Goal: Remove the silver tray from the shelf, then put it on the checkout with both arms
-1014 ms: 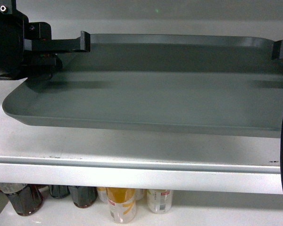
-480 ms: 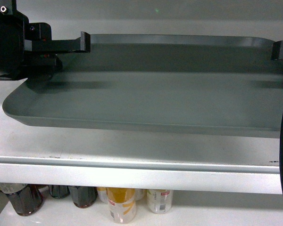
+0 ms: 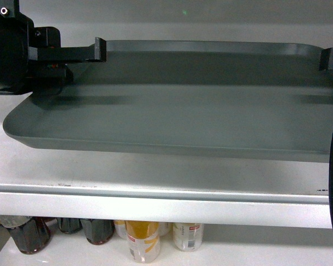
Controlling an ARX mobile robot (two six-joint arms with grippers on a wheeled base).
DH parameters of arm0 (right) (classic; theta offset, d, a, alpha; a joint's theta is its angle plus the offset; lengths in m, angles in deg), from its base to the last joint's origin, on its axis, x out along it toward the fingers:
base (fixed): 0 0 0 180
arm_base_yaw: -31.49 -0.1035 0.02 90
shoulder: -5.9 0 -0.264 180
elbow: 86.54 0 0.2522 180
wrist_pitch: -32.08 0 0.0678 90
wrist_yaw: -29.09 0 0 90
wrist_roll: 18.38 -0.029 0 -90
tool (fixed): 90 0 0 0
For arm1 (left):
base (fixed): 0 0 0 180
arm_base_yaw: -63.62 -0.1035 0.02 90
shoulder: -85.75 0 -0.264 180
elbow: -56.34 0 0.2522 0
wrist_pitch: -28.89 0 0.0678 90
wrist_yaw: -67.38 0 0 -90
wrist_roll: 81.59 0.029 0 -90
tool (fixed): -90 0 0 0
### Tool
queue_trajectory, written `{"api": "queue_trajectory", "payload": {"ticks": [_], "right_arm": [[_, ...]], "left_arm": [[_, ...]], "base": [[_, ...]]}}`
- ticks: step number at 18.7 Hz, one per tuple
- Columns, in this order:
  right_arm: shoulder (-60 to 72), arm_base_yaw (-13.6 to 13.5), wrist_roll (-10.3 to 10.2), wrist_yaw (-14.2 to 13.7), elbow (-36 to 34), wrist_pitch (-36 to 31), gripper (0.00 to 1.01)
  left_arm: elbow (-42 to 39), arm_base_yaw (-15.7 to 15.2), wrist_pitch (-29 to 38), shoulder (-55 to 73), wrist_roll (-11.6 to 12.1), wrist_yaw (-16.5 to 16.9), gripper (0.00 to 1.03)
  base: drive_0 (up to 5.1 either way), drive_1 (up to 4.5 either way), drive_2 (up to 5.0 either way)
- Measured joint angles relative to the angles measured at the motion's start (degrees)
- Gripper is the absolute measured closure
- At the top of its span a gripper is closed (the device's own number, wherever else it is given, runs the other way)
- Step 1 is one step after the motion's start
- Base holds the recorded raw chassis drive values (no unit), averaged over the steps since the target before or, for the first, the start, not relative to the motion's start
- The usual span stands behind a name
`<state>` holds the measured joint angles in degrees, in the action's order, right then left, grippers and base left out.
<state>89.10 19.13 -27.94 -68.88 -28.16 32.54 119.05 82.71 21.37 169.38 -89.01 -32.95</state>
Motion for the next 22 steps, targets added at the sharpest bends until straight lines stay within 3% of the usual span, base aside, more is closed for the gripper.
{"api": "queue_trajectory", "payload": {"ticks": [22], "right_arm": [[0.0,0.0,0.1,-0.2,0.0,0.0,0.98]], "left_arm": [[0.0,0.0,-0.1,0.1,0.0,-0.1,1.0]], "base": [[0.2,-3.81,4.1]]}}
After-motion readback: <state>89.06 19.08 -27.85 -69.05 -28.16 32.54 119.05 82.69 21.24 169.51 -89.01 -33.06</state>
